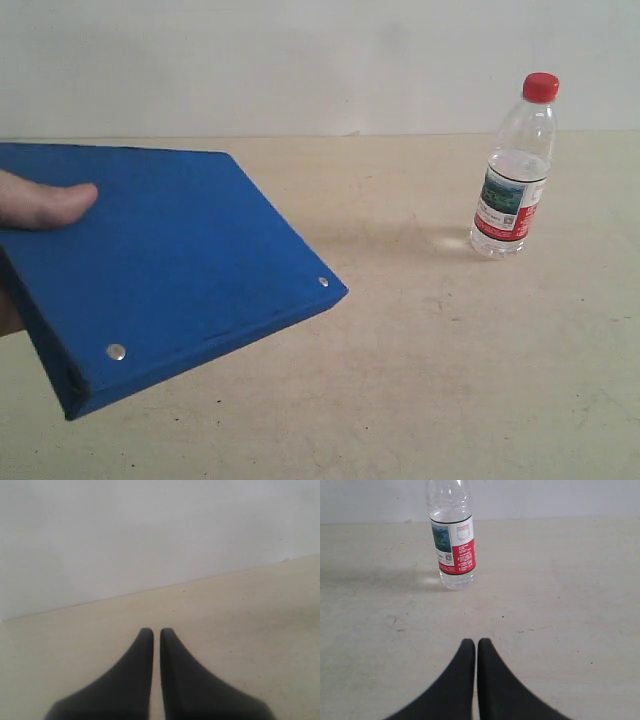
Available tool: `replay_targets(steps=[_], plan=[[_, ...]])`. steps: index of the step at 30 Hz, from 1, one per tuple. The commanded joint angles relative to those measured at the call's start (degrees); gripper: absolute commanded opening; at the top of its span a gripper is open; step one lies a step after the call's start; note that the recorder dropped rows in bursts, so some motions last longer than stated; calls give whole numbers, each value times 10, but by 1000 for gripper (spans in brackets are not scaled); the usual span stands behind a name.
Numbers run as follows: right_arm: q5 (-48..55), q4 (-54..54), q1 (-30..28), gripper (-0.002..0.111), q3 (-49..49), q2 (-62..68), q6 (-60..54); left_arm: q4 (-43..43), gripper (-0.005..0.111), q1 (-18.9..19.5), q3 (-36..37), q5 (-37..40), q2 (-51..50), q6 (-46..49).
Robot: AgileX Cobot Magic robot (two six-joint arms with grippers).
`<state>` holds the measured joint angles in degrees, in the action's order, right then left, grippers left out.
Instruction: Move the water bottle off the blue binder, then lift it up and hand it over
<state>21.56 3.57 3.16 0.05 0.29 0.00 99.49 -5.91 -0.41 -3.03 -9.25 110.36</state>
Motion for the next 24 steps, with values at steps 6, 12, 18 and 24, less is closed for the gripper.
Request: replay_targets(steps=[6,12,18,24], plan=[[-3,1,2,0,-1,-3,0,5,4,0,3,-3,0,-6],[-3,1,2,0,-1,-3,0,5,4,0,3,-3,0,-6],[-3,1,2,0,-1,-3,0,5,4,0,3,-3,0,-6],[-4,1,2,0,-1,-3,0,5,4,0,-14,144,47,-6]])
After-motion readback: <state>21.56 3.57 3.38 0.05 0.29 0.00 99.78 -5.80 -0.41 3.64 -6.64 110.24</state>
